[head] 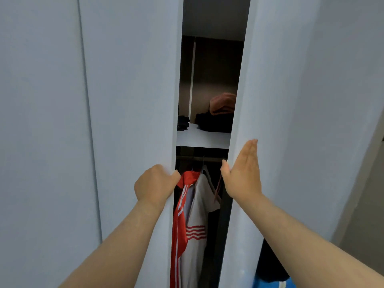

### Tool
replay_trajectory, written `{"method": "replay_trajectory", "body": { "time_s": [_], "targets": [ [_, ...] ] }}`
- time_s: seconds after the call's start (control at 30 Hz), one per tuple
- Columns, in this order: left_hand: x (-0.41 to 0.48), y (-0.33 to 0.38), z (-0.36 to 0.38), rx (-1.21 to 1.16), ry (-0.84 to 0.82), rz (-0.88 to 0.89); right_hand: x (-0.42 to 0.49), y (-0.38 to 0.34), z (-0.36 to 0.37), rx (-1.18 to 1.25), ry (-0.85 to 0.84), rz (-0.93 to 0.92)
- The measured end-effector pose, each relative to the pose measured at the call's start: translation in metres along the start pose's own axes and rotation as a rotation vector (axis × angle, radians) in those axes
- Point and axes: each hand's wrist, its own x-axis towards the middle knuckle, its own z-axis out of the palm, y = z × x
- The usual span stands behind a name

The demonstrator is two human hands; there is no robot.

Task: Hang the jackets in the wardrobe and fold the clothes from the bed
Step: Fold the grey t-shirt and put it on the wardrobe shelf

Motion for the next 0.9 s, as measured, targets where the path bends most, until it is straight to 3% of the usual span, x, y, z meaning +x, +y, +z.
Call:
{"method": "replay_trajectory", "body": {
  "time_s": [0.47,0.63,0.77,0.9],
  "targets": [
    [0.016,0.003,0.033,0.146,0.024,0.072,0.037,0.005,0.045,0.047,-0.021,-0.169],
    [0.037,-0.026,0.036,0.129,0.169,0.343,0.051,0.034,0.045,-0.04,-0.025,-0.39],
    [0.074,-0.042,0.02,0.283,0.059,0.615,0.076,0.066,0.039,-0.225,0.02,-0.56],
    [0.1,-0.041,0.016,0.391,-0.002,0.632,0.095,0.079,0.04,-0.419,0.064,-0.606]
  ]
}}
